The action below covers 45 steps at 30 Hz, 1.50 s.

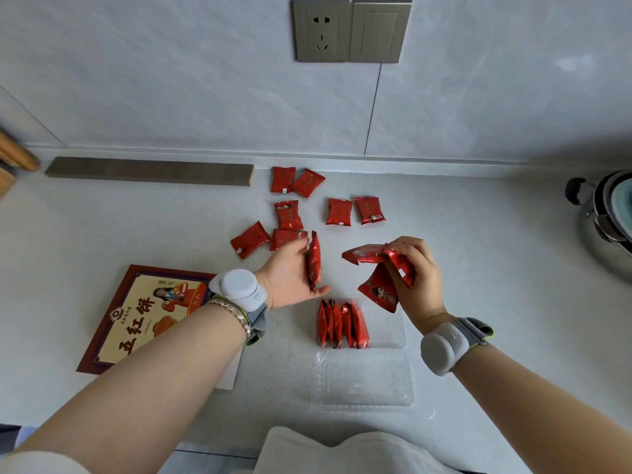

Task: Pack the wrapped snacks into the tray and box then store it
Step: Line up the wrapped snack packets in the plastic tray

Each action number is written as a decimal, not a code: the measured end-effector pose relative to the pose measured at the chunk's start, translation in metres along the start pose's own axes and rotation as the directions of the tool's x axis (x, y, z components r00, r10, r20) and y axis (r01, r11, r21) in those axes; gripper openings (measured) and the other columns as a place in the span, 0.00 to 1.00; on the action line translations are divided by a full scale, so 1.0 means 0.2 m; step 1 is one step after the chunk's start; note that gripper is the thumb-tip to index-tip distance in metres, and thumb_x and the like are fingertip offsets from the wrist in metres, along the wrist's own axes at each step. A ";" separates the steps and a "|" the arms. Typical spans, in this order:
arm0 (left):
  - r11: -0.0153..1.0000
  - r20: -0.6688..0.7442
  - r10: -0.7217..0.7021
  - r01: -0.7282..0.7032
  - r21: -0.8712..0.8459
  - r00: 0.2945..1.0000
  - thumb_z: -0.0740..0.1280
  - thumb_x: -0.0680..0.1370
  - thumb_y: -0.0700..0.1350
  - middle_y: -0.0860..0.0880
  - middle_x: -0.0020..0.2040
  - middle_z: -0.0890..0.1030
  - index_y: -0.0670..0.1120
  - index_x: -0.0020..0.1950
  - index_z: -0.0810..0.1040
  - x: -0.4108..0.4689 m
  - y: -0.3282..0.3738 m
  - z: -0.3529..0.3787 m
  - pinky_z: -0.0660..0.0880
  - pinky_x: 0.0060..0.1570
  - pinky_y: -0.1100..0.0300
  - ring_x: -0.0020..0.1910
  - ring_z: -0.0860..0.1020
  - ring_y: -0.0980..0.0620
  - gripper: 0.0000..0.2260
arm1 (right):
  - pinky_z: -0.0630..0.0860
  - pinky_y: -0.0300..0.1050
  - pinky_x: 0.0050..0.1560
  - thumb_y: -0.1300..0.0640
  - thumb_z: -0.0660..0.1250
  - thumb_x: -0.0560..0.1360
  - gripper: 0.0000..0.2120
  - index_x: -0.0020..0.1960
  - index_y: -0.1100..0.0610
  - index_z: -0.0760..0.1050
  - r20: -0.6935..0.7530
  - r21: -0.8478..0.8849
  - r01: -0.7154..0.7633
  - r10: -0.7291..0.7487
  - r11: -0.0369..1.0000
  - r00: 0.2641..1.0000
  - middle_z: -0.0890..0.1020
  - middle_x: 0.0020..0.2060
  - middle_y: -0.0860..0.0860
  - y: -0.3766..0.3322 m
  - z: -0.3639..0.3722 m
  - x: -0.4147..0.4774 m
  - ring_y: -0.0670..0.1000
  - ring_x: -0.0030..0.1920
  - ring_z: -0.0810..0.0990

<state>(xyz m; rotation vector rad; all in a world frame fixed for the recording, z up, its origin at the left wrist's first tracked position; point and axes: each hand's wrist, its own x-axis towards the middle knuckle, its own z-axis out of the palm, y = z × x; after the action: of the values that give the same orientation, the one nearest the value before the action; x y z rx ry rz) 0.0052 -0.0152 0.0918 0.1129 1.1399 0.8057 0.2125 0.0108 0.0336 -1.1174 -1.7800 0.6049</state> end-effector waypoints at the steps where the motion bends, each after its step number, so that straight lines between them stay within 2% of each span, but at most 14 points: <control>1: 1.000 -0.010 0.021 -0.021 0.023 1.000 0.53 0.81 0.51 0.47 0.36 0.69 0.45 0.42 0.71 -0.01 0.00 0.01 0.71 0.43 0.55 0.36 0.68 0.52 0.14 | 0.69 0.25 0.56 0.70 0.66 0.69 0.11 0.49 0.61 0.76 -0.007 0.009 -0.013 0.013 1.000 1.000 0.76 0.47 0.62 0.00 -0.01 0.00 0.28 0.54 0.69; 5: 0.952 -0.025 0.121 -0.109 0.286 0.992 0.62 0.79 0.42 0.47 0.43 0.79 0.46 0.50 0.75 0.01 -0.02 -0.01 0.77 0.43 0.55 0.43 0.78 0.52 0.04 | 0.68 0.25 0.56 0.70 0.65 0.69 0.15 0.50 0.54 0.72 -0.003 0.003 0.000 0.000 1.000 1.000 0.74 0.49 0.55 0.01 -0.04 -0.01 0.28 0.55 0.69; 8: 0.889 -0.065 0.156 -0.112 0.444 0.986 0.66 0.77 0.44 0.48 0.47 0.81 0.48 0.54 0.77 0.02 -0.01 -0.04 0.79 0.44 0.54 0.45 0.80 0.51 0.06 | 0.68 0.25 0.57 0.69 0.65 0.69 0.14 0.50 0.54 0.72 0.005 -0.007 0.062 -0.062 0.998 0.998 0.73 0.50 0.55 0.01 -0.07 -0.02 0.28 0.56 0.69; 13: 0.883 -0.068 0.120 -0.076 0.464 0.990 0.65 0.77 0.45 0.44 0.50 0.84 0.45 0.60 0.76 0.03 0.02 -0.05 0.79 0.45 0.53 0.45 0.83 0.47 0.12 | 0.67 0.27 0.59 0.60 0.63 0.72 0.06 0.49 0.54 0.72 0.070 0.023 0.168 -0.169 0.985 0.983 0.72 0.51 0.51 -0.04 -0.08 -0.01 0.33 0.57 0.69; 15: 0.859 -0.063 0.074 -0.031 0.511 0.995 0.64 0.78 0.46 0.44 0.48 0.84 0.45 0.60 0.75 0.02 0.03 -0.03 0.80 0.40 0.56 0.40 0.83 0.49 0.12 | 0.68 0.29 0.58 0.55 0.64 0.76 0.04 0.48 0.55 0.72 0.107 0.046 0.247 -0.251 0.968 0.962 0.71 0.52 0.52 -0.08 -0.07 0.00 0.40 0.56 0.71; 18: 0.836 0.012 -0.051 0.036 0.547 0.999 0.58 0.79 0.57 0.47 0.45 0.81 0.47 0.54 0.75 -0.01 0.05 0.01 0.79 0.33 0.59 0.41 0.80 0.50 0.15 | 0.71 0.37 0.57 0.44 0.61 0.77 0.13 0.48 0.54 0.72 0.201 0.072 0.349 -0.357 0.934 0.912 0.71 0.53 0.52 -0.14 -0.05 0.00 0.50 0.55 0.73; 21: 0.805 0.101 -0.092 0.014 0.594 0.991 0.58 0.78 0.58 0.47 0.44 0.82 0.49 0.50 0.76 -0.03 0.05 0.04 0.81 0.32 0.60 0.40 0.81 0.50 0.14 | 0.72 0.40 0.58 0.46 0.65 0.75 0.11 0.50 0.53 0.73 0.295 0.075 0.376 -0.381 0.923 0.876 0.71 0.55 0.51 -0.14 -0.02 0.02 0.51 0.56 0.74; 24: 0.842 0.052 0.035 -0.058 0.537 0.998 0.67 0.76 0.47 0.46 0.45 0.82 0.49 0.50 0.76 -0.01 0.04 0.04 0.81 0.35 0.59 0.37 0.82 0.52 0.05 | 0.69 0.31 0.60 0.61 0.69 0.71 0.09 0.49 0.53 0.74 0.224 0.092 0.260 -0.274 0.961 0.935 0.74 0.54 0.51 -0.12 0.01 0.02 0.42 0.57 0.73; 27: 0.910 -0.080 0.171 -0.126 0.394 0.982 0.70 0.74 0.41 0.47 0.44 0.82 0.49 0.49 0.75 0.00 0.02 0.01 0.80 0.40 0.55 0.39 0.82 0.51 0.06 | 0.68 0.28 0.59 0.71 0.66 0.70 0.15 0.49 0.53 0.73 0.048 0.111 0.045 -0.050 0.993 0.998 0.75 0.52 0.56 -0.12 0.00 0.03 0.43 0.55 0.72; 31: 0.904 -0.029 0.189 -0.162 0.396 0.982 0.67 0.76 0.43 0.46 0.50 0.81 0.48 0.58 0.71 0.00 -0.07 0.04 0.81 0.43 0.48 0.44 0.82 0.46 0.12 | 0.70 0.32 0.60 0.62 0.65 0.73 0.08 0.50 0.52 0.72 -0.062 0.197 -0.060 0.073 0.979 0.995 0.74 0.51 0.55 -0.17 0.04 0.07 0.48 0.55 0.74; 36: 0.955 0.153 0.037 -0.081 0.286 0.988 0.56 0.79 0.57 0.43 0.52 0.79 0.50 0.64 0.68 -0.03 -0.13 0.14 0.82 0.35 0.50 0.45 0.80 0.43 0.17 | 0.68 0.26 0.58 0.60 0.64 0.72 0.06 0.48 0.52 0.72 0.045 0.175 -0.024 0.016 0.984 0.999 0.71 0.54 0.54 -0.23 0.12 0.04 0.30 0.59 0.68; 39: 0.936 0.175 0.091 -0.144 0.322 0.980 0.62 0.79 0.47 0.45 0.47 0.79 0.51 0.56 0.70 -0.03 -0.13 0.12 0.81 0.28 0.58 0.38 0.82 0.49 0.07 | 0.71 0.34 0.60 0.56 0.63 0.72 0.07 0.50 0.49 0.73 0.101 0.211 -0.083 0.063 0.974 0.993 0.73 0.54 0.51 -0.24 0.12 0.05 0.39 0.58 0.72; 42: 0.945 0.103 0.121 -0.146 0.292 0.987 0.65 0.76 0.37 0.44 0.43 0.80 0.51 0.51 0.71 -0.02 -0.13 0.08 0.79 0.25 0.60 0.34 0.83 0.50 0.10 | 0.72 0.42 0.57 0.63 0.62 0.74 0.12 0.51 0.48 0.73 0.204 0.375 -0.359 0.302 0.855 0.931 0.76 0.50 0.46 -0.28 0.10 0.07 0.48 0.54 0.76; 45: 0.960 -0.015 0.171 -0.164 0.227 0.985 0.66 0.75 0.36 0.43 0.45 0.79 0.49 0.57 0.70 -0.01 -0.11 0.04 0.79 0.25 0.60 0.39 0.80 0.46 0.14 | 0.73 0.44 0.51 0.71 0.53 0.76 0.15 0.55 0.55 0.70 0.436 0.621 -0.679 0.548 0.391 0.714 0.80 0.49 0.54 -0.29 0.03 0.10 0.52 0.48 0.78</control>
<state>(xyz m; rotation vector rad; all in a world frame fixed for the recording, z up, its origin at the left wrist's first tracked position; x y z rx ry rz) 0.0229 -0.0290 0.0865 0.3901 1.2642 0.8279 0.1796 0.0017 0.0846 -1.0935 -0.9244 1.7713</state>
